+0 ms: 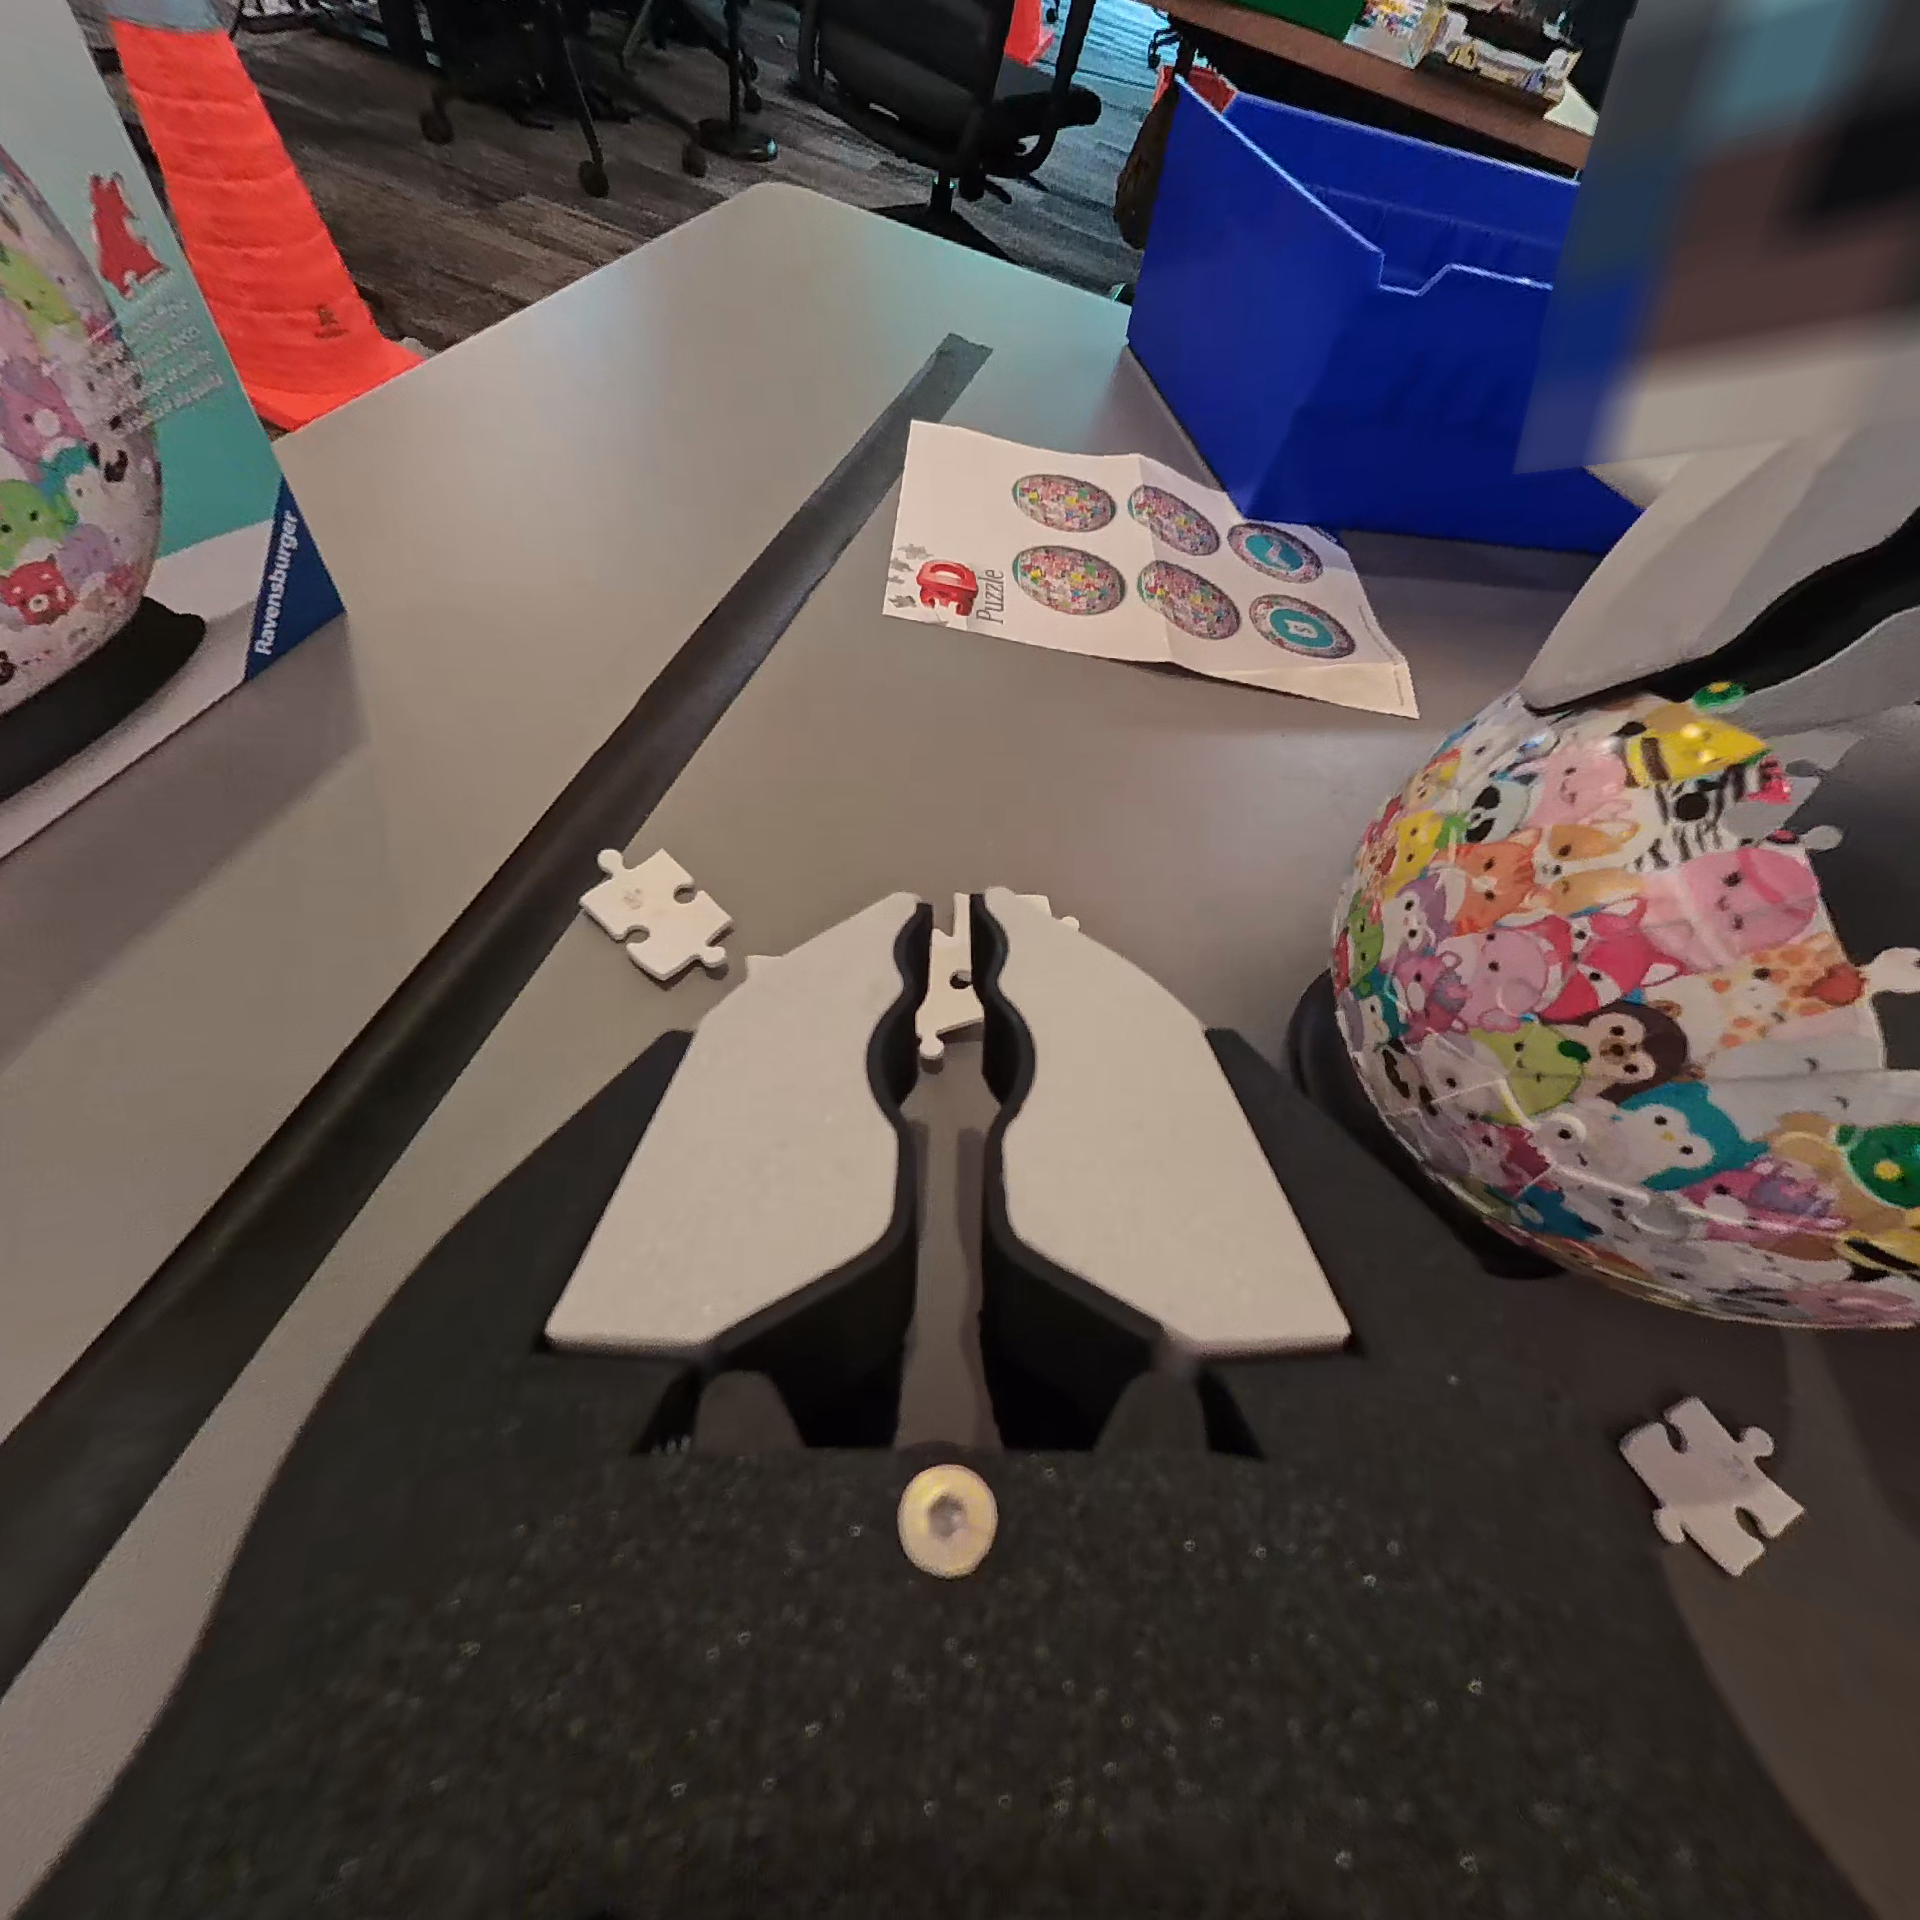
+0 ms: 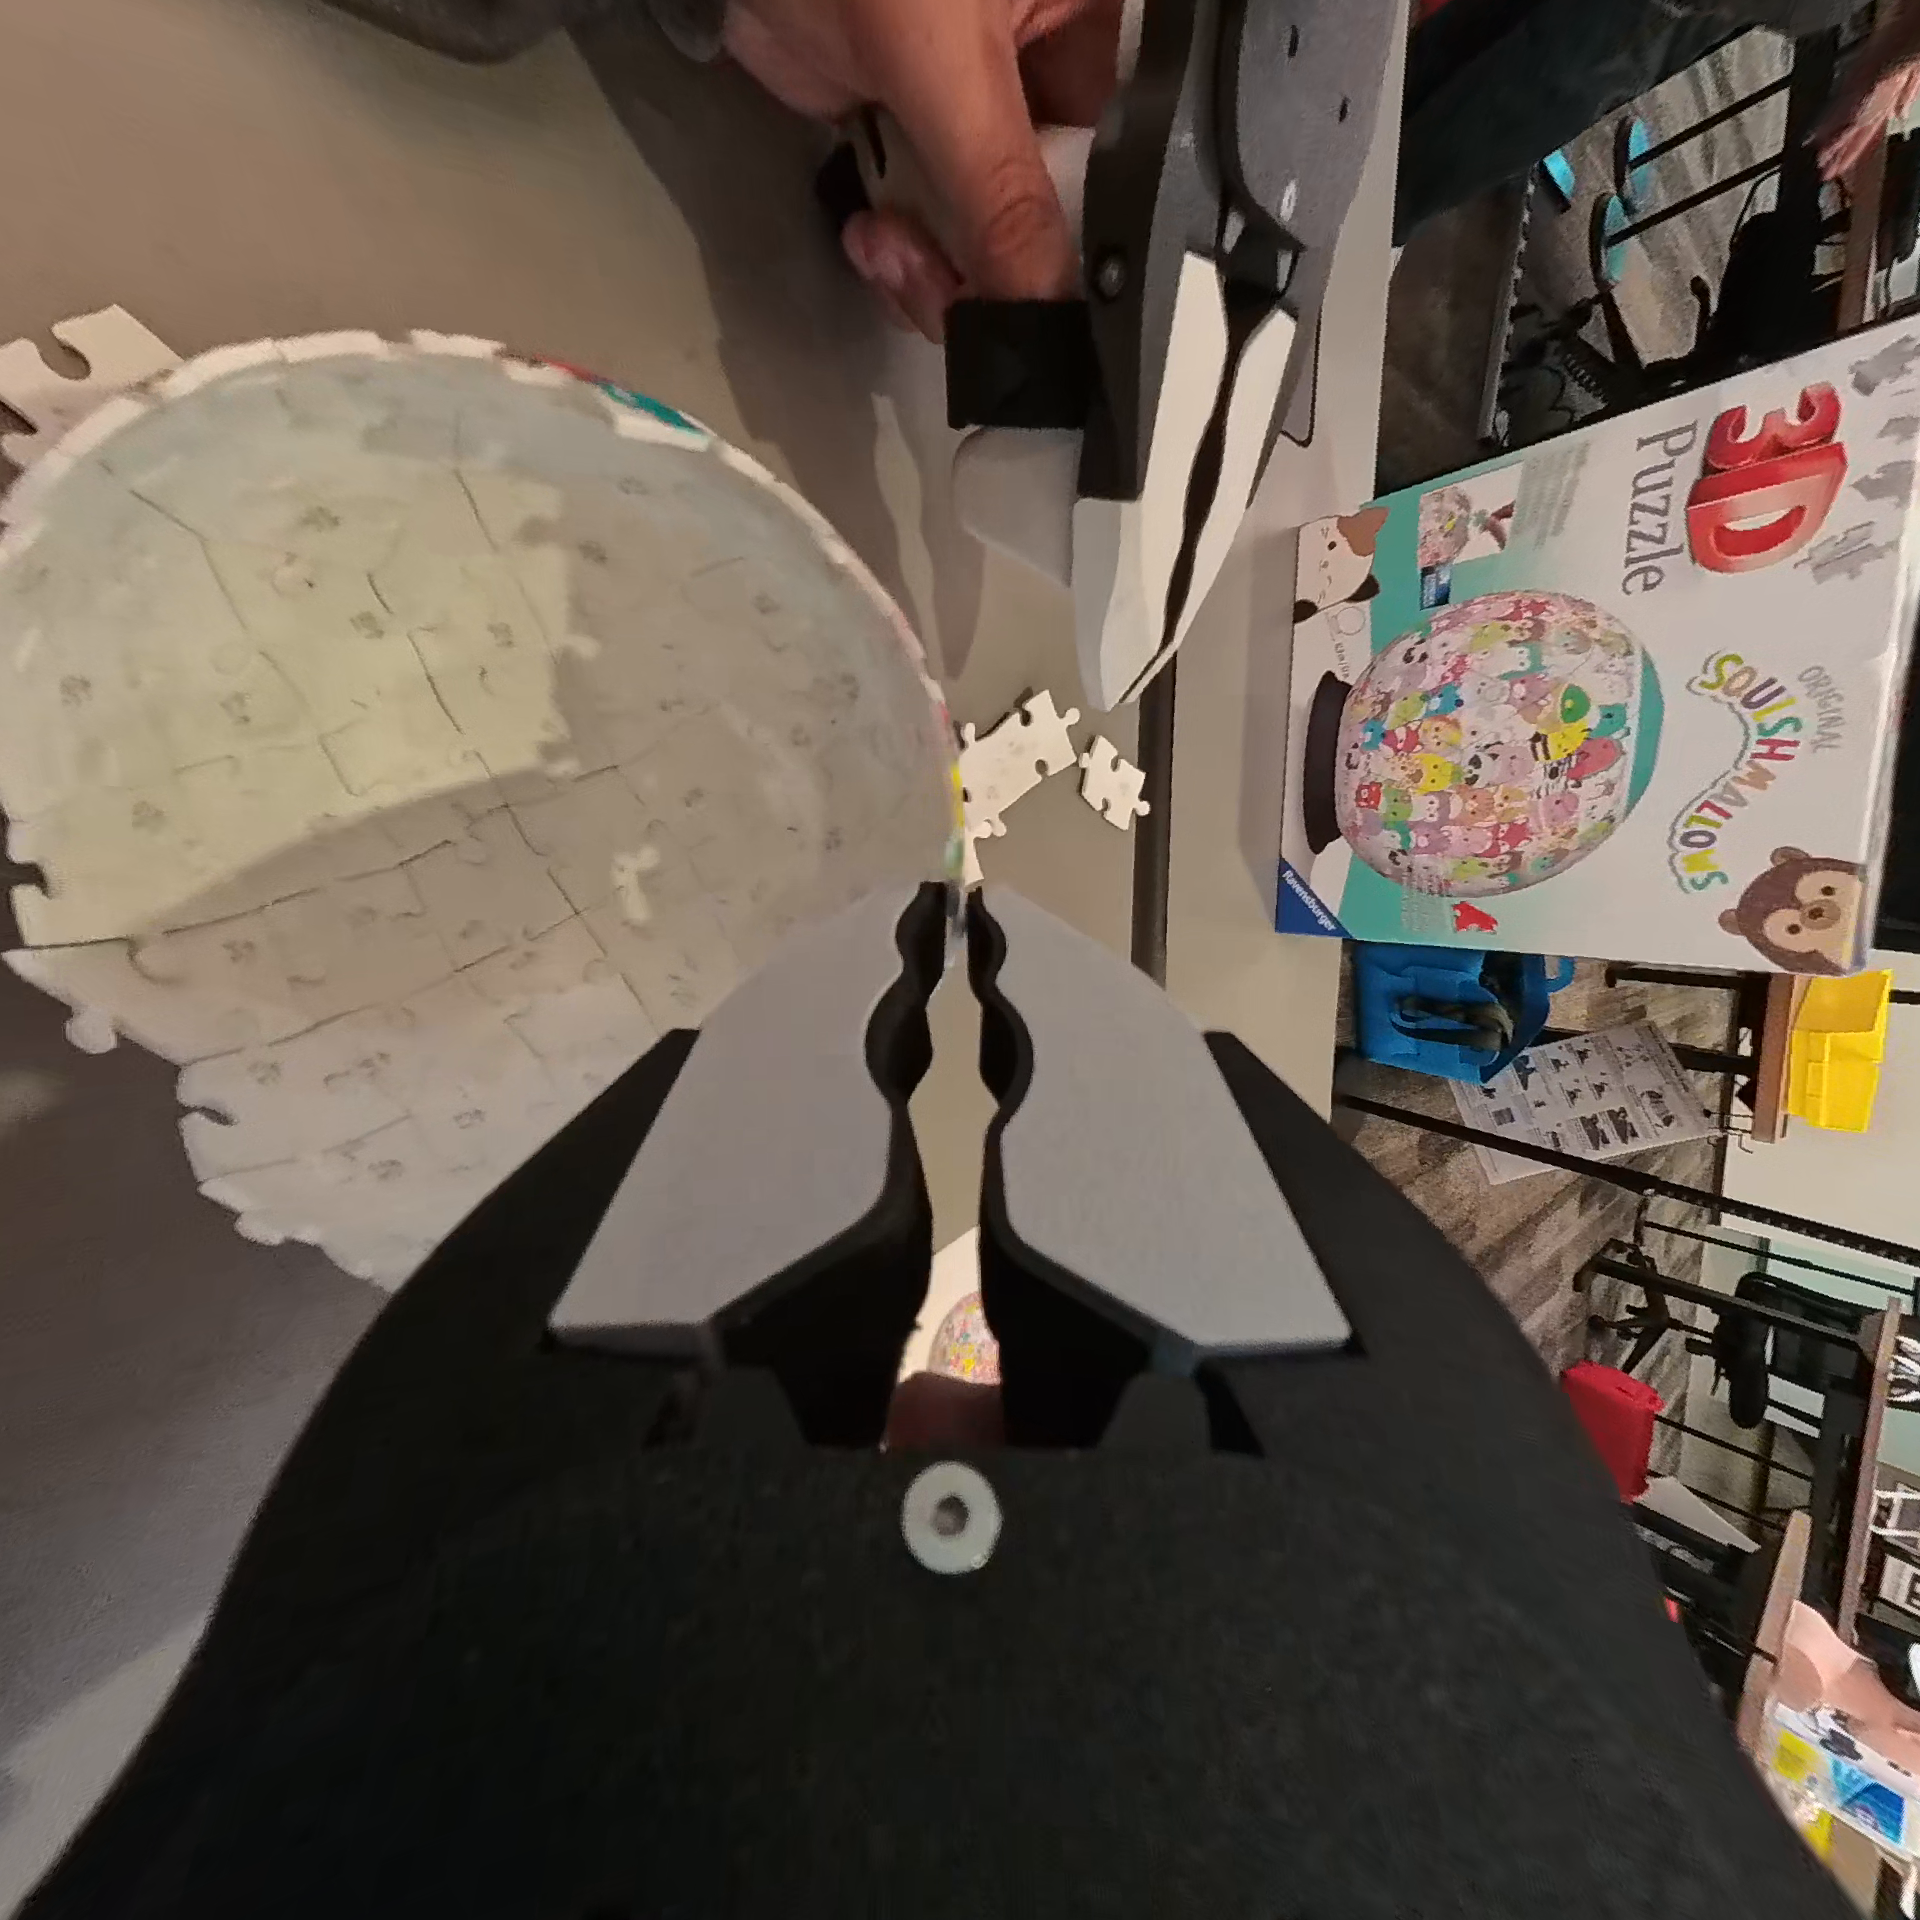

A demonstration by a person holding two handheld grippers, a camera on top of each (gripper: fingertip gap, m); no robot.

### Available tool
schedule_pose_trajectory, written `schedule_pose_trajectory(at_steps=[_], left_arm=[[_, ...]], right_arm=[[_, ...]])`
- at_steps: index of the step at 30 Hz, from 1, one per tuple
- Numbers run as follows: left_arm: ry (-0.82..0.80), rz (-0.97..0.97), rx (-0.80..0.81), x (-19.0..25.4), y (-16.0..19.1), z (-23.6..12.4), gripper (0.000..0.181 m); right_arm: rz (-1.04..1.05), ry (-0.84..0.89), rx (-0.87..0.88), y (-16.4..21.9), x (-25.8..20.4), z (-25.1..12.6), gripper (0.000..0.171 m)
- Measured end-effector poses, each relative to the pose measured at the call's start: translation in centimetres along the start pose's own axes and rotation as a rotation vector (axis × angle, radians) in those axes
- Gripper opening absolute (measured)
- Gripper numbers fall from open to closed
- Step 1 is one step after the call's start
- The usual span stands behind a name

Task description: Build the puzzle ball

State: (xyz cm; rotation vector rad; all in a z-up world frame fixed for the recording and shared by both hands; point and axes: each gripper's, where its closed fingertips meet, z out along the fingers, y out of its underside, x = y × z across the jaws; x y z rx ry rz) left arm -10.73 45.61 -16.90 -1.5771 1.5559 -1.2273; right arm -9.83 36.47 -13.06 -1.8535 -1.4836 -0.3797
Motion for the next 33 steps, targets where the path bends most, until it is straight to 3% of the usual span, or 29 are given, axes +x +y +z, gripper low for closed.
schedule_pose_trajectory(at_steps=[11, 14, 22, 33], left_arm=[[-0.003, 0.007, -0.008, 0.02, 0.11, 0.08, 0.006], [-0.003, 0.009, -0.013, 0.05, 0.19, 0.14, 0.006], [-0.005, 0.016, -0.023, 0.10, 0.32, 0.25, 0.006], [-0.007, 0.020, -0.032, 0.13, 0.42, 0.35, 0.005]], right_arm=[[-0.025, 0.004, -0.020, 0.12, 0.00, 0.03, 0.004], [-0.020, -0.017, -0.023, 0.05, -0.04, 0.18, 0.021], [-0.022, -0.065, -0.016, -0.20, 0.01, 0.66, 0.004], [-0.027, -0.079, -0.028, -0.40, 0.06, 0.72, 0.002]])
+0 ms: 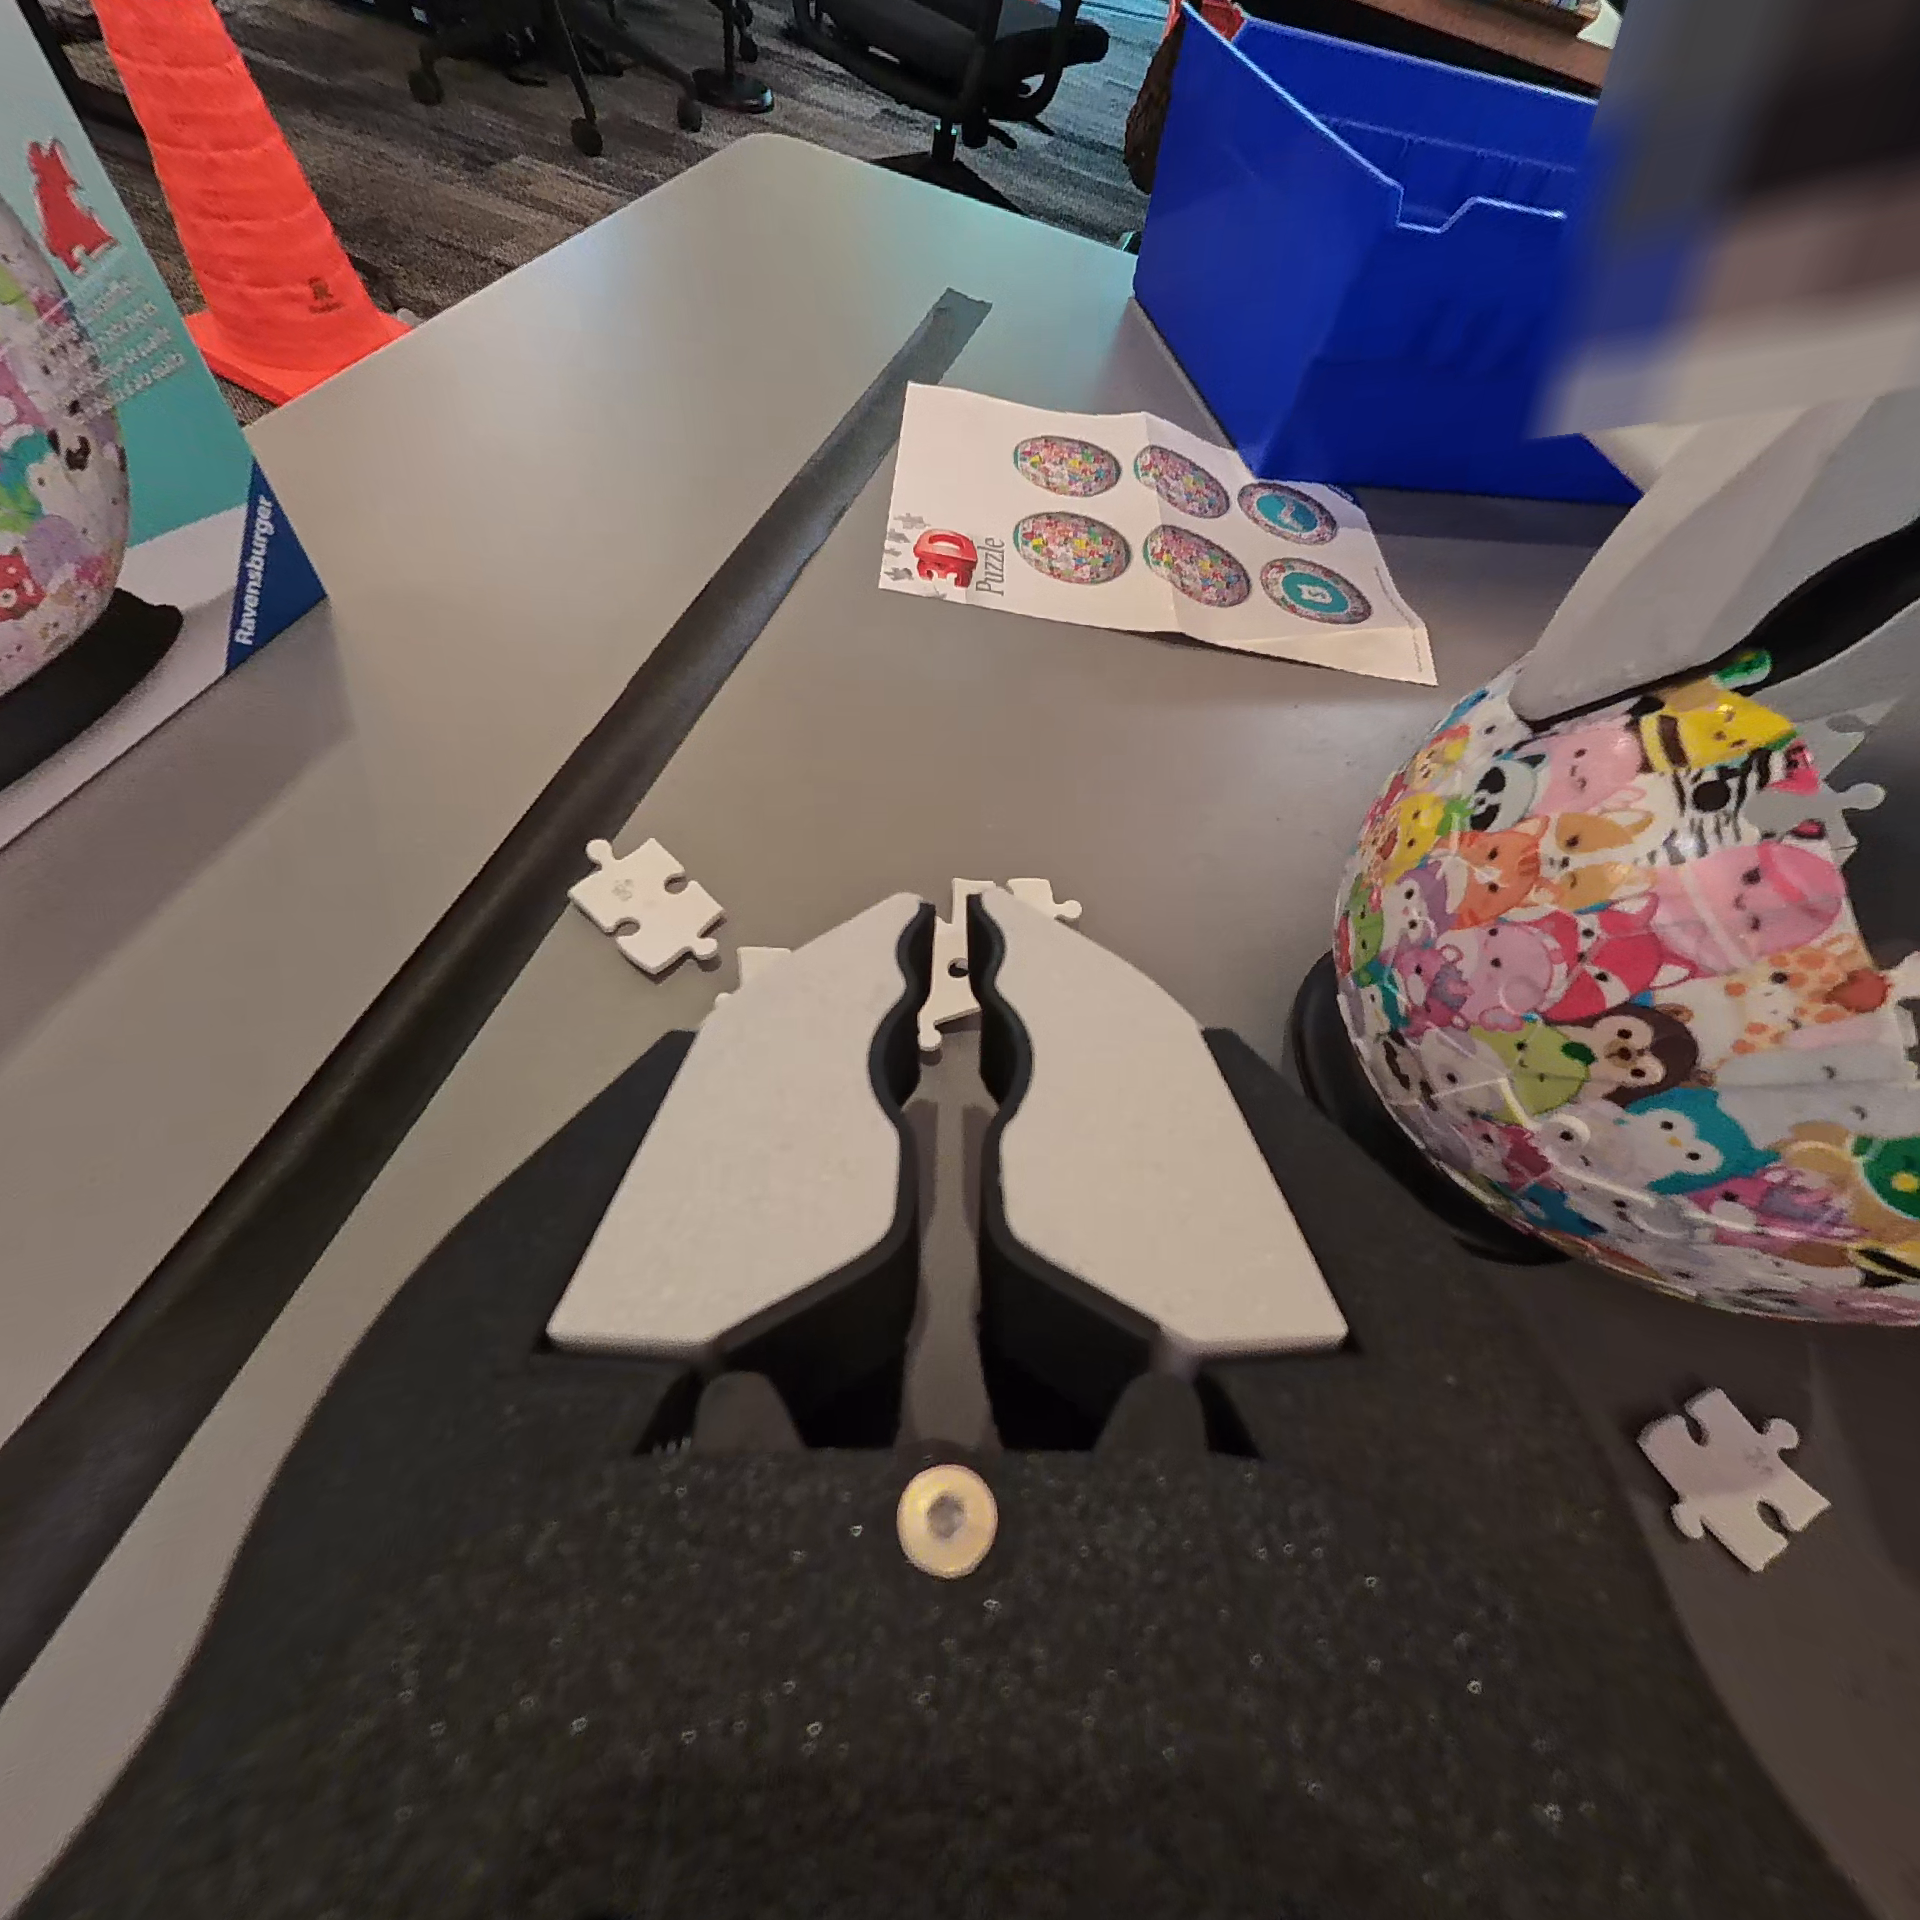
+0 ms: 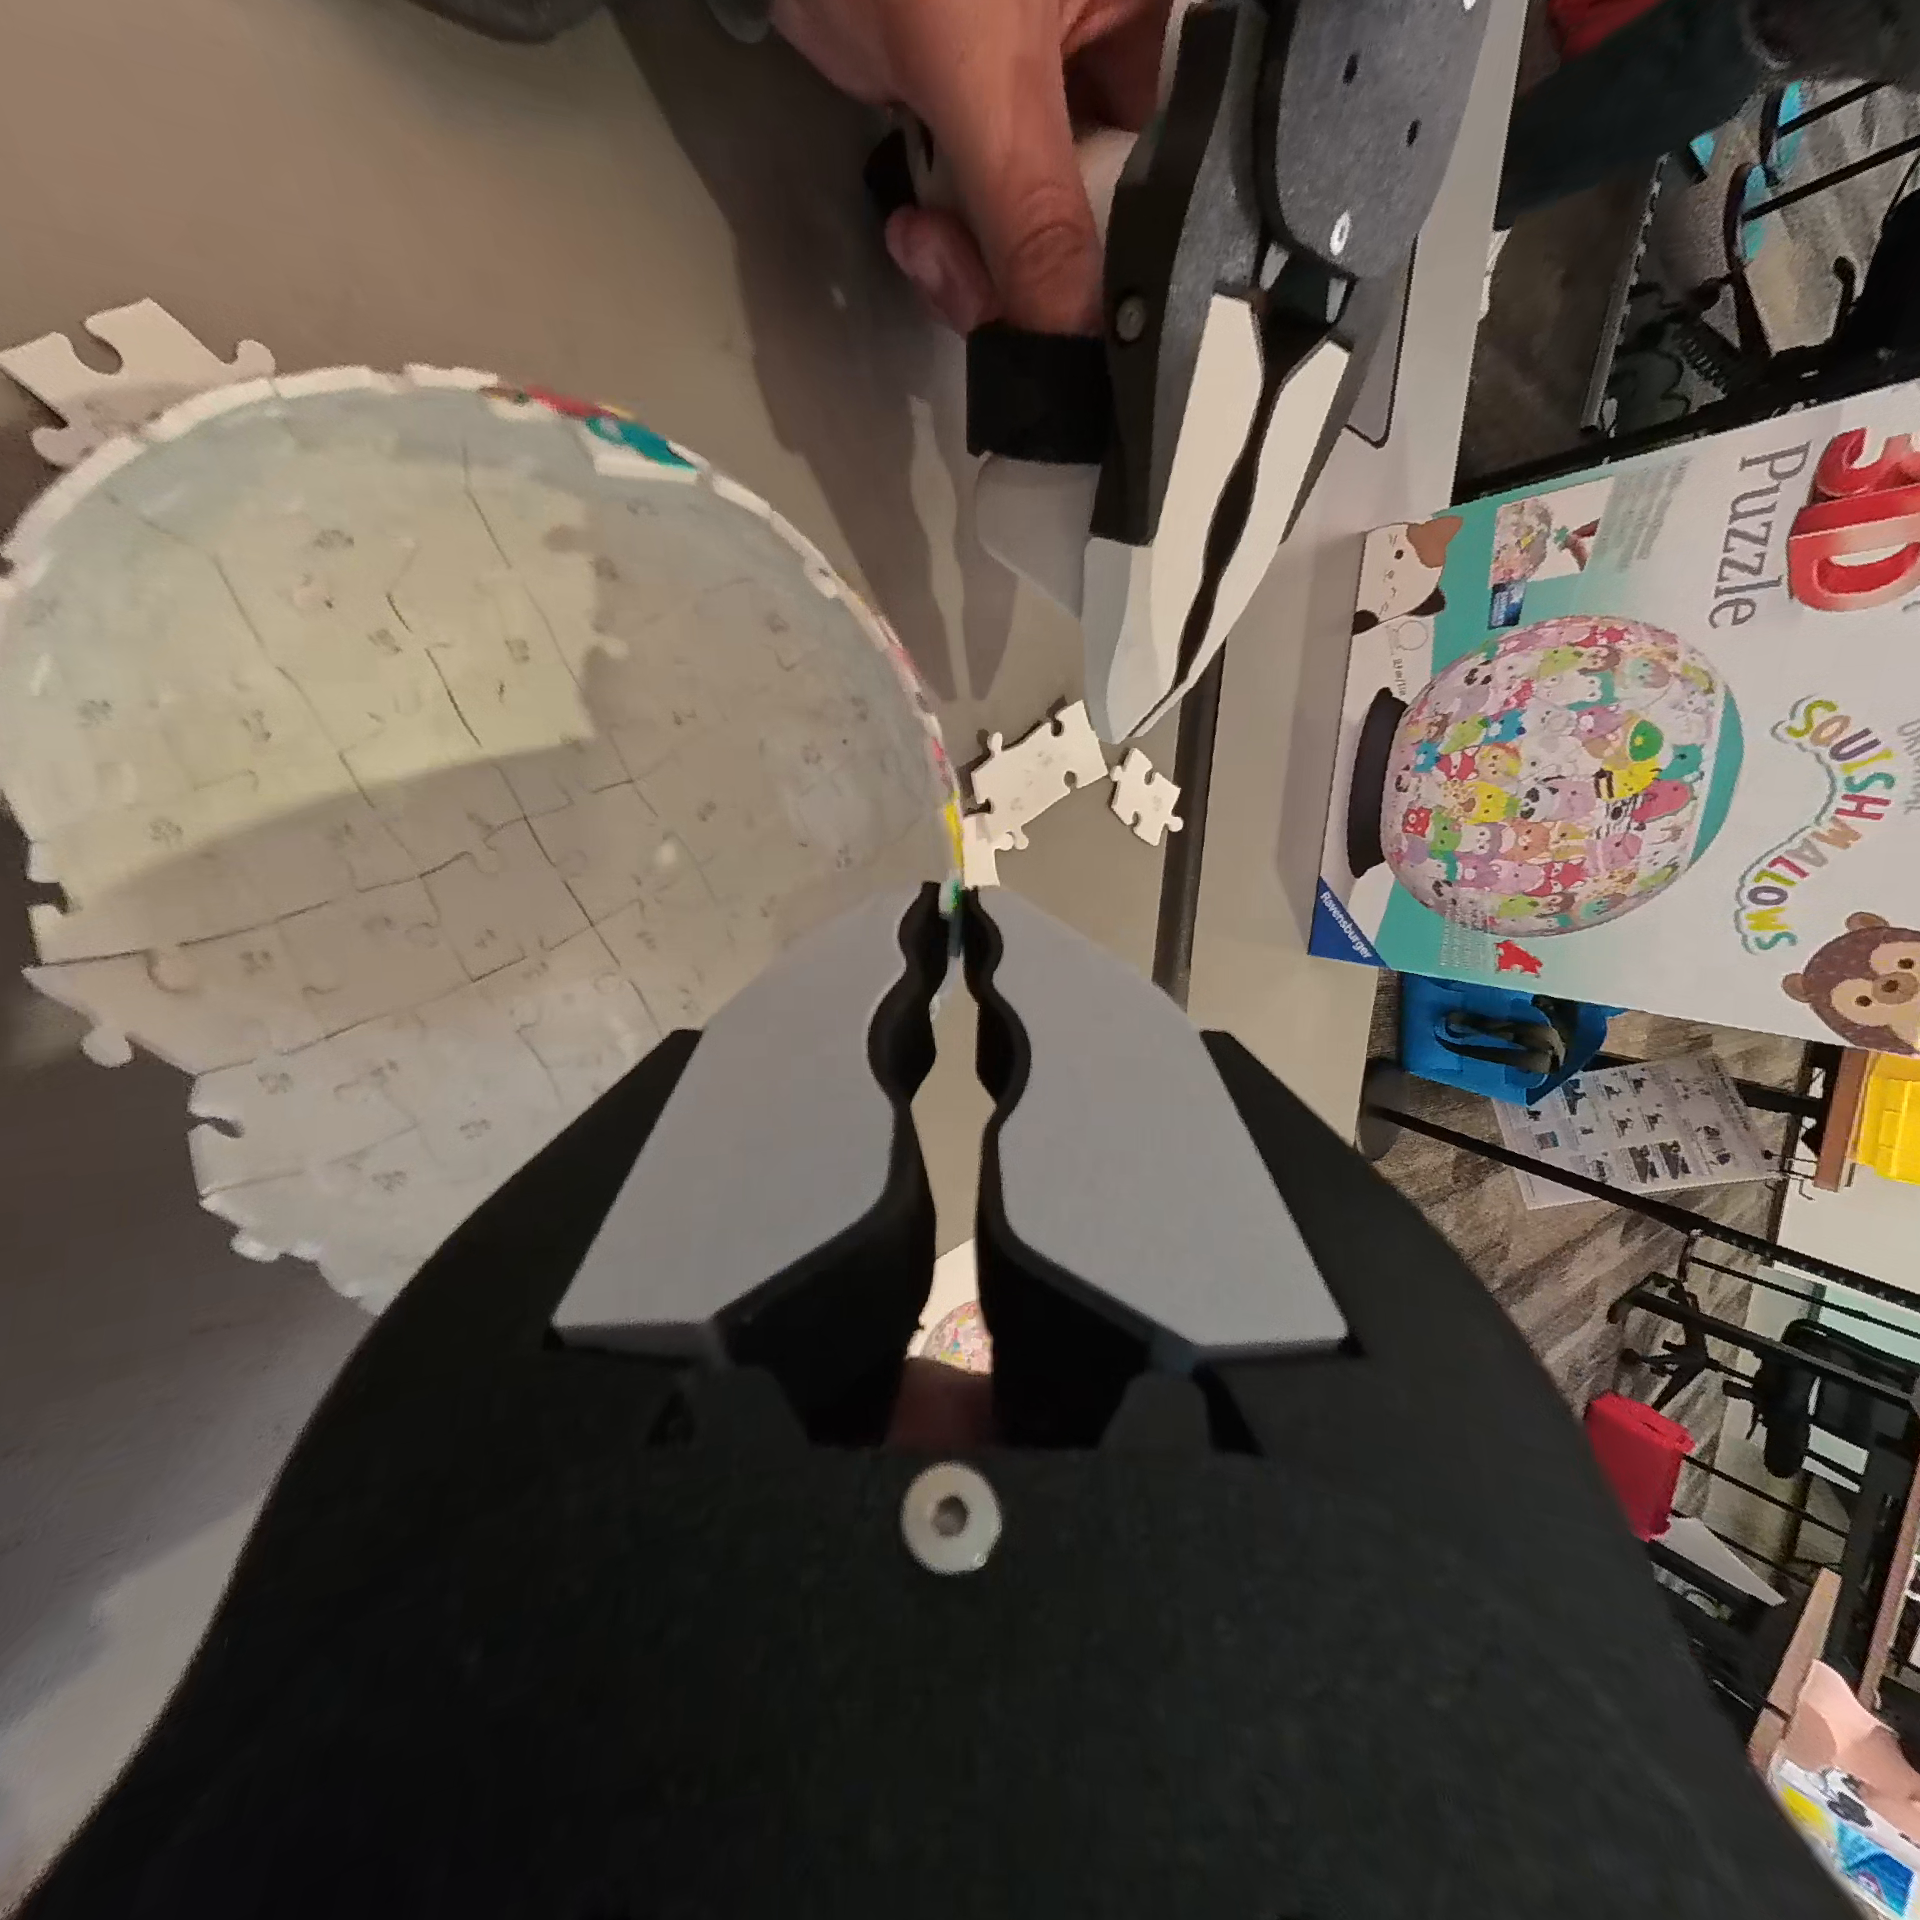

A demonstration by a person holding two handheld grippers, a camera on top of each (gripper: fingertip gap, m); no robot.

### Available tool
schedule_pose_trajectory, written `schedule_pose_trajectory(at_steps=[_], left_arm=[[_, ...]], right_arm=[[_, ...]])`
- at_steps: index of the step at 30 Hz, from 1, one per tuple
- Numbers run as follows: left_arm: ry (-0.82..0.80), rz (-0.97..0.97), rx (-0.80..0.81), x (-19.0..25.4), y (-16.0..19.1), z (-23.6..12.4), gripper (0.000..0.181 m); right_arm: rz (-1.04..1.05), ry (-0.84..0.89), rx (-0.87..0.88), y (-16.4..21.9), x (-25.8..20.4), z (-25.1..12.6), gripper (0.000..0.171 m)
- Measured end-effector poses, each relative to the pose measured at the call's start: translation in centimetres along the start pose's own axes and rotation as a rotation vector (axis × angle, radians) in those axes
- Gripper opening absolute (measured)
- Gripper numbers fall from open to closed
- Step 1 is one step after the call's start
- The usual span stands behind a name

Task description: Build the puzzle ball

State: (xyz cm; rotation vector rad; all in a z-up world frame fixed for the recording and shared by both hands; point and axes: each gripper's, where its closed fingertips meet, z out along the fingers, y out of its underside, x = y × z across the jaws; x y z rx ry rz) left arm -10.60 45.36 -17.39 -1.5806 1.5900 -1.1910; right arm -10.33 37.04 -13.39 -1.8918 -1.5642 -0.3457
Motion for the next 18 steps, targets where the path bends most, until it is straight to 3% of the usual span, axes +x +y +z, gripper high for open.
schedule_pose_trajectory(at_steps=[4, 7, 18], left_arm=[[0.001, -0.001, -0.002, 0.01, 0.01, 0.02, 0.005], [0.000, 0.001, -0.001, 0.01, 0.01, 0.01, 0.005], [0.005, 0.006, -0.014, 0.12, 0.17, 0.15, 0.005]], right_arm=[[0.001, 0.008, -0.005, 0.02, 0.04, -0.06, 0.003], [-0.009, 0.033, 0.010, -0.18, 0.41, -0.40, 0.016], [-0.009, 0.003, 0.002, -0.34, 0.13, 0.04, 0.002]])
